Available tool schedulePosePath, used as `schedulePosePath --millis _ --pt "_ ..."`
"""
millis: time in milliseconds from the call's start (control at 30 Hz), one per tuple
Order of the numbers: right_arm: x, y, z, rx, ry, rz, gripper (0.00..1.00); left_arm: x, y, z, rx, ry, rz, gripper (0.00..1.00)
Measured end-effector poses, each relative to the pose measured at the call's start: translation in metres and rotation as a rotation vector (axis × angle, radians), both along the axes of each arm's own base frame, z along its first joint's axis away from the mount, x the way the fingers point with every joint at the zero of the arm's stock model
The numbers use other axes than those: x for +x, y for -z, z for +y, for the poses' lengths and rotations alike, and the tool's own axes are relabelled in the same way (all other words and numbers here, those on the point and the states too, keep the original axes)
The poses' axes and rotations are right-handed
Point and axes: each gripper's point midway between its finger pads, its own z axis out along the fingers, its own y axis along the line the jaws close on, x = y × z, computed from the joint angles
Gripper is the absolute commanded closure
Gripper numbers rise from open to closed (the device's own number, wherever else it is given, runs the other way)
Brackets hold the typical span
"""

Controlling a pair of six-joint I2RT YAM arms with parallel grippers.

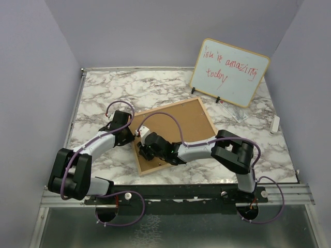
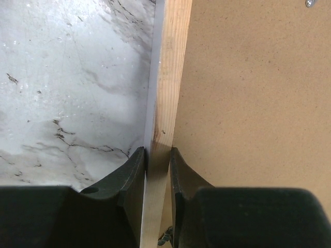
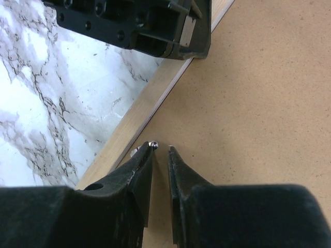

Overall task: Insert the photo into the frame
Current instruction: Install the photo frame at the center of the board.

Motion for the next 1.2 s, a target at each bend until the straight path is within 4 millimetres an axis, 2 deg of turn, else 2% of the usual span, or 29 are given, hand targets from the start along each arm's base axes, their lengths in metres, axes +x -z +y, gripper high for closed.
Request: schedulePosePath --millis 367,733,1200 --pt "-0.001 0.001 -0.002 -0.004 -0.018 -0.023 0.79 0.000 0.000 0.001 -0.016 0.007 0.018 0.94" --pt "-0.013 0.001 -0.002 -0.012 -0.073 -0.047 0.79 0.000 0.004 -0.002 -0.077 0.041 0.065 0.96" --pt "-0.007 0.002 0.008 -0.033 -0.054 -0.061 0.88 0.000 0.004 -0.003 -0.094 0.052 0.072 0.96"
